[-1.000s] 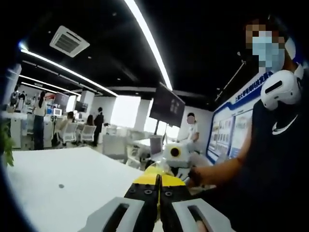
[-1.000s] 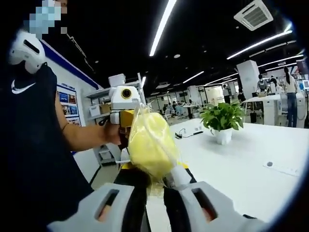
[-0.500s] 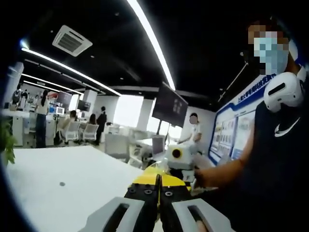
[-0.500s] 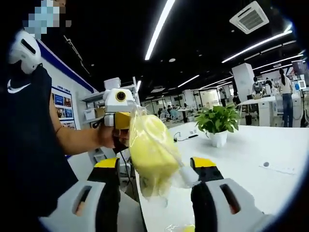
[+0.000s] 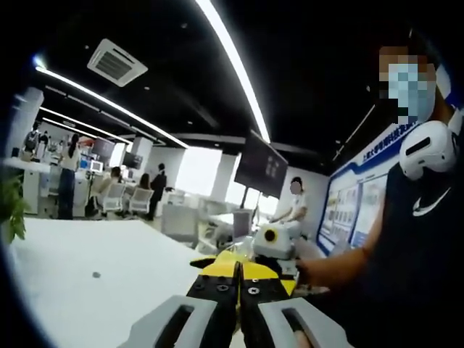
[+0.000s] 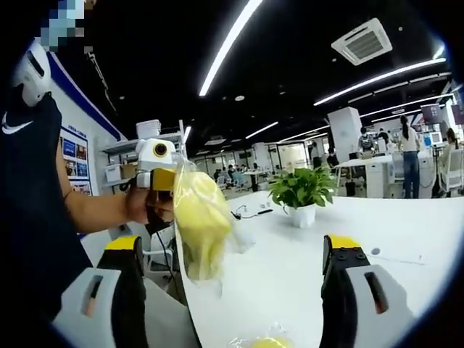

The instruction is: Compare the silicone blocks by pressing each to a similar depth, holding the contact briefly, and releasing to observe deformation and rebound differences across the visible hardness samples.

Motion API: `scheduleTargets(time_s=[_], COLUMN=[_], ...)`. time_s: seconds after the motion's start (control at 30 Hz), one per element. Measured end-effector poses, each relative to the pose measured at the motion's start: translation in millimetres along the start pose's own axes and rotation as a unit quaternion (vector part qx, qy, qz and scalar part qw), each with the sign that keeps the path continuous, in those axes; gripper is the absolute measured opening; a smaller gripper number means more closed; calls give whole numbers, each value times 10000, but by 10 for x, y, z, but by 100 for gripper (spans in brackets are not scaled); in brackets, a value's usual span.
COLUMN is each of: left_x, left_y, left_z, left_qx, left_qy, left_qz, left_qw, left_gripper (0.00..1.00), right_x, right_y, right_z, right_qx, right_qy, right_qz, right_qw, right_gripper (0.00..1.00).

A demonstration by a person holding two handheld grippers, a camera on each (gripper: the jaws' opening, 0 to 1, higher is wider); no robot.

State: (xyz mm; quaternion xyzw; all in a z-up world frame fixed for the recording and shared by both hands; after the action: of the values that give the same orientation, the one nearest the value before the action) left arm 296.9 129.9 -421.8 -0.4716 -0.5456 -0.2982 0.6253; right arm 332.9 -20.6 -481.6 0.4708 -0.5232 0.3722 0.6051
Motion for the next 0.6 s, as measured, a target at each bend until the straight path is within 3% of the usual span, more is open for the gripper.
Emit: scheduleTargets(time_s=[0.23, 0.43, 0.6], left_x=[-9, -69, -102], left_y=[14, 116, 207], left_z=[9, 61, 122], left_qx=[60, 249, 361], left_qy=[-48, -140, -230], left_qz=[104, 363, 605], left_qw=[9999, 9989, 9973], left_gripper=[0, 0, 0], right_x=[6, -47, -141], right_y=[-58, -194, -326], right_z=[43, 169, 401], right_qx=[-168, -684, -1183], right_qy=[-12, 67, 181], right_qz=[99, 352, 536], right_qw=[9998, 9970, 9914], right_gripper=[97, 97, 97])
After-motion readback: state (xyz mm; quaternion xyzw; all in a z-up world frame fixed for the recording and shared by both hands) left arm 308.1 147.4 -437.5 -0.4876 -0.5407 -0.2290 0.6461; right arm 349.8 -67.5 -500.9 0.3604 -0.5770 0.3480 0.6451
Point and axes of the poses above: the point that each gripper's makers call its tool centre point, and the gripper's own axes: z roughly backward along the fingers, y roughly to its left, x roughly out of its top, the point moved 6 cm from there along z, roughly backward along the fingers, and after that the axes turned 1 degree about y, right-handed, at the moved point
